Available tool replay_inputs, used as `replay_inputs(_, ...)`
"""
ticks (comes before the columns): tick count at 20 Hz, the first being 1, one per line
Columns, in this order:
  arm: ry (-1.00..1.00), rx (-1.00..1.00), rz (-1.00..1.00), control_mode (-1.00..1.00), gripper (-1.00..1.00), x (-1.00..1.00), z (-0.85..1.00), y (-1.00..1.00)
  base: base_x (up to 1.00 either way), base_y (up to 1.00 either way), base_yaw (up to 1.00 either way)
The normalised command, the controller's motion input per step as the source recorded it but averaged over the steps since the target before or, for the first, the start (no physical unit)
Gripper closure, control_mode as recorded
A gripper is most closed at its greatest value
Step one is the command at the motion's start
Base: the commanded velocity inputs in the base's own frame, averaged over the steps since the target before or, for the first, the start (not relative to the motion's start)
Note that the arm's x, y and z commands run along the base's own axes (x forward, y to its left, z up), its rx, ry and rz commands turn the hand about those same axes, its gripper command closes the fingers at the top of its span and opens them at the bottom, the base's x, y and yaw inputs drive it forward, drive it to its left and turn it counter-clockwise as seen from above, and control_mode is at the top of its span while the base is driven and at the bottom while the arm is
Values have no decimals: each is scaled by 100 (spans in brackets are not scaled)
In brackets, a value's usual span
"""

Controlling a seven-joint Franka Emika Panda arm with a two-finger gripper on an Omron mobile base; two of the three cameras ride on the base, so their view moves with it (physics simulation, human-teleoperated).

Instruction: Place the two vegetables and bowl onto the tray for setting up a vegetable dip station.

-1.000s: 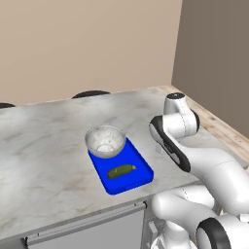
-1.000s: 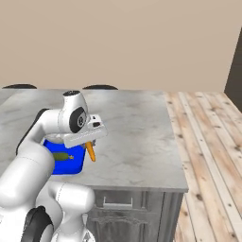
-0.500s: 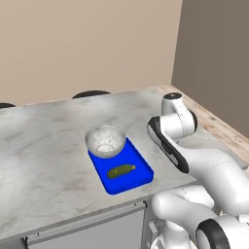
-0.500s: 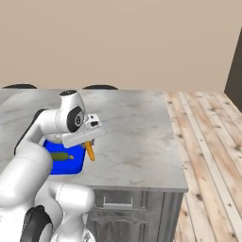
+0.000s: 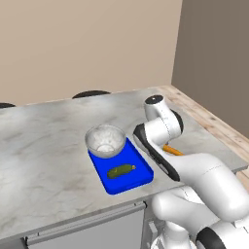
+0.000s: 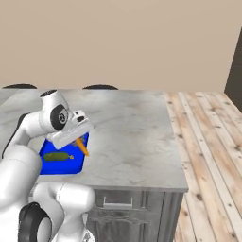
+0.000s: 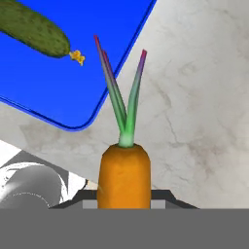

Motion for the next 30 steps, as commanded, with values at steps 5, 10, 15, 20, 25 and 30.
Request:
replay_inputs(5, 0, 0, 29, -100, 100, -6, 0, 20, 0, 0, 0)
replay_inputs(10, 0, 3, 28, -100, 100, -3, 0, 17, 0, 0, 0)
replay_inputs(15, 0, 8, 27, -100, 100, -3, 0, 19, 0, 0, 0)
replay_inputs(20, 0, 11, 20, -100, 100, 1, -4, 23, 0, 0, 0)
replay_inputs(25, 0, 14, 14, -100, 100, 5, -9, 27, 0, 0, 0)
replay_inputs(30, 0, 16, 13, -100, 100, 4, -15, 23, 0, 0, 0)
